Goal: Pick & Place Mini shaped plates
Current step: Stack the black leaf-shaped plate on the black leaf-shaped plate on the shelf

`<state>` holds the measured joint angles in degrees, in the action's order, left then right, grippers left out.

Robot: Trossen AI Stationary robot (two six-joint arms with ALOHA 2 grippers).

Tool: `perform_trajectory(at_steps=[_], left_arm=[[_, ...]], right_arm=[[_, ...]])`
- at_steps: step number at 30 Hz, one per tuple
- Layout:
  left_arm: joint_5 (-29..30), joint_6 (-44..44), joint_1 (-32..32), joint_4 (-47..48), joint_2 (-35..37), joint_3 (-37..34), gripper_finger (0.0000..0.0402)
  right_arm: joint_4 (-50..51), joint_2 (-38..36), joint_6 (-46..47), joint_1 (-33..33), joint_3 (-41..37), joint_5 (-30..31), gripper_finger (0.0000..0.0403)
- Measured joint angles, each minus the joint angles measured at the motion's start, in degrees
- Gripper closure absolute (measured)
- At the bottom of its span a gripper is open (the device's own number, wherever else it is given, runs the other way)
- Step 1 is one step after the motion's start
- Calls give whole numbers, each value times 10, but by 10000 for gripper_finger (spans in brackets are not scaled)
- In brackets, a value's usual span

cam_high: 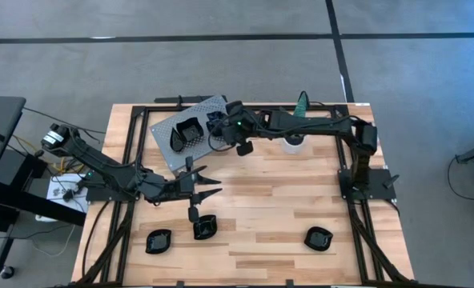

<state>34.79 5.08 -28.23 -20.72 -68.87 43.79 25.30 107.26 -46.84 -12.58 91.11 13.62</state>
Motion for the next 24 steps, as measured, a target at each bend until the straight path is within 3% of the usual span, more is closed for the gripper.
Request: perform_trajectory(at_steps=[8,14,19,24], left_arm=[[2,0,0,-1,0,0,312],[2,0,0,-1,0,0,312],[1,0,0,1,0,0,312],[1,-16,0,1,0,0,312]], right_arm=[[-9,8,-23,-3,1,-1,363],[-5,9,12,6,0,5,327],[7,2,44,47,5,85,312],[157,-20,82,109,43,148,310]])
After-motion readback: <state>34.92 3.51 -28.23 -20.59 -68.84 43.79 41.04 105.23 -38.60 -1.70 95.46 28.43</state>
